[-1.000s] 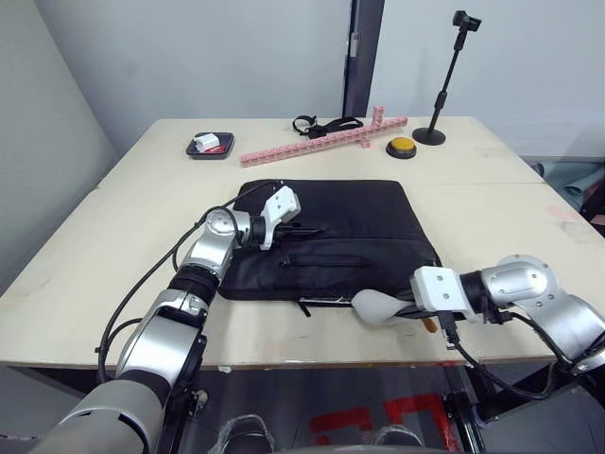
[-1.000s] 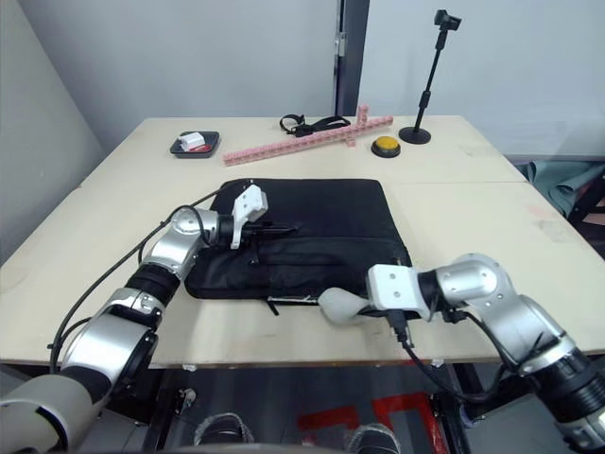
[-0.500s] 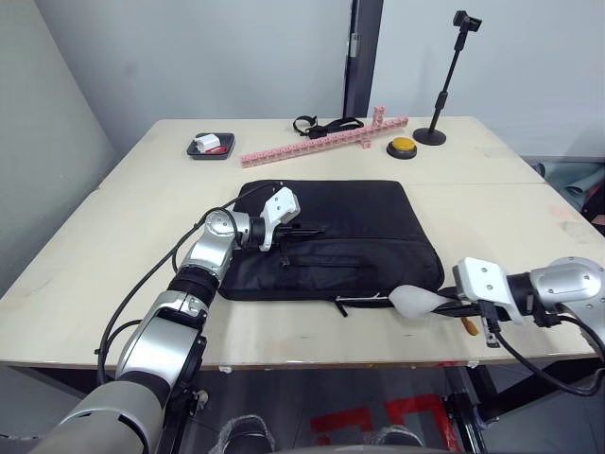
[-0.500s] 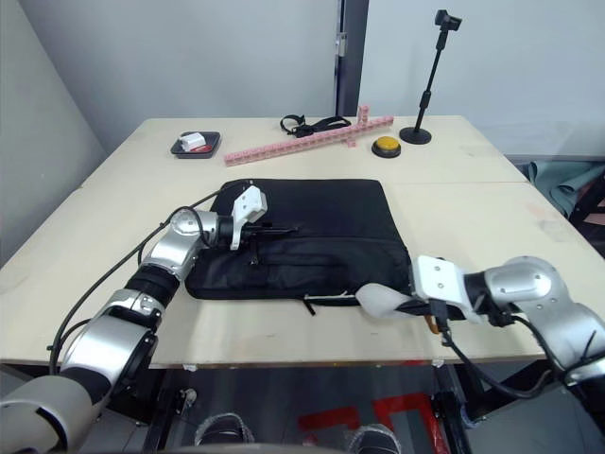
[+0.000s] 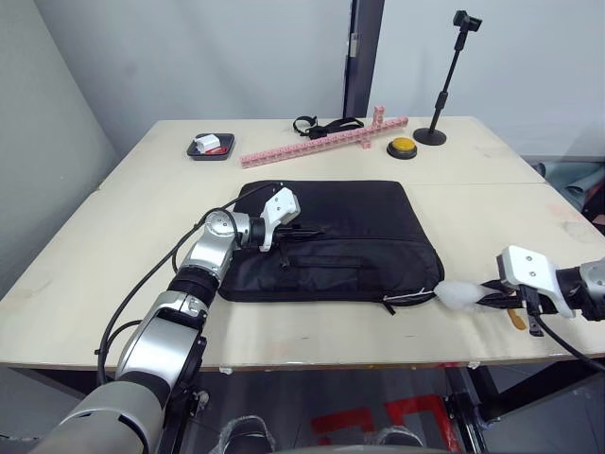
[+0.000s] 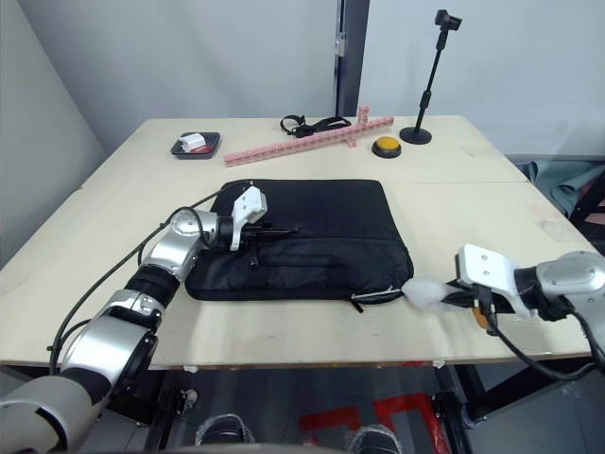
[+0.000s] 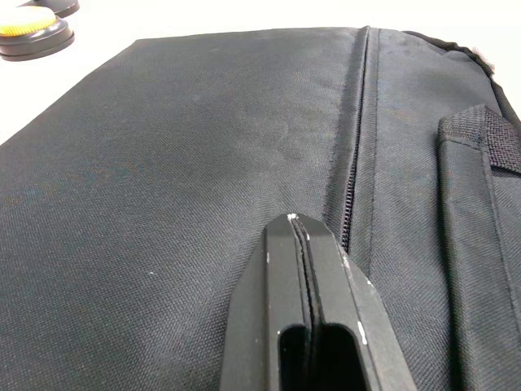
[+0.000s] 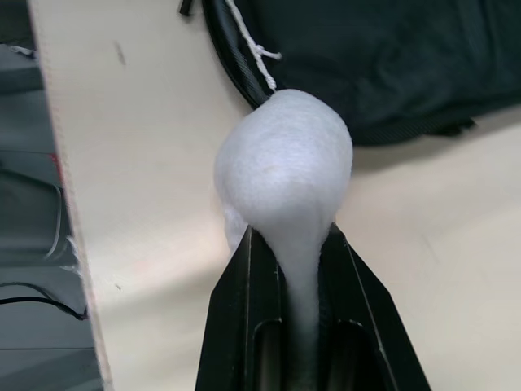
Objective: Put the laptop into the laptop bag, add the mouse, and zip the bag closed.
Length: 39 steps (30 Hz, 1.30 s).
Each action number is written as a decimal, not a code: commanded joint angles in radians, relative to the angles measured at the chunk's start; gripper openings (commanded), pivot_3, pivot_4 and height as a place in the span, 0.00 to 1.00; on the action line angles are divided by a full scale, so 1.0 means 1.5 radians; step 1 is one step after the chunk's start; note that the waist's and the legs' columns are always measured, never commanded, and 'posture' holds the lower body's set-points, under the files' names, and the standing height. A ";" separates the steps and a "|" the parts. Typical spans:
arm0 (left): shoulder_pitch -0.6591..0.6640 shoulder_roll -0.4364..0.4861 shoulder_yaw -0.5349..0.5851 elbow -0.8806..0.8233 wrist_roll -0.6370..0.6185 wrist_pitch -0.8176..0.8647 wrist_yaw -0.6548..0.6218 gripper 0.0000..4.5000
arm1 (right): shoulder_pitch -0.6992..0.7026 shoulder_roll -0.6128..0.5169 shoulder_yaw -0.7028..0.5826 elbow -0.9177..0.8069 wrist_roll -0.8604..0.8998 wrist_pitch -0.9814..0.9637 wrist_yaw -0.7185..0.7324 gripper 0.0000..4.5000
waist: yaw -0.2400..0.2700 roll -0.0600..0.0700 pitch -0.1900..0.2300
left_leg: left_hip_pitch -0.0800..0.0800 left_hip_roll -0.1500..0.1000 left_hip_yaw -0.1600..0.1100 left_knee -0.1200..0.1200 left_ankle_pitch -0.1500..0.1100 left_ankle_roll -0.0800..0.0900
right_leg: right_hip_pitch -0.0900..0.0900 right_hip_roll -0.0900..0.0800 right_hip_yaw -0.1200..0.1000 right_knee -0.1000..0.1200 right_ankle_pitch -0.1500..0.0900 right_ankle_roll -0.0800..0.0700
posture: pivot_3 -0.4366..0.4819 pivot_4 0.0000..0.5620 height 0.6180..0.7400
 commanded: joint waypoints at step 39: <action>0.054 0.013 -0.043 0.053 0.055 0.024 -0.003 0.00 | -0.045 0.014 0.000 0.096 -0.025 -0.013 0.000 0.20 | -0.001 0.002 -0.003 | 0.000 0.000 0.002 -0.002 0.000 0.001 | 0.000 -0.001 0.000 -0.002 0.000 0.000 | 0.48 0.27 1.00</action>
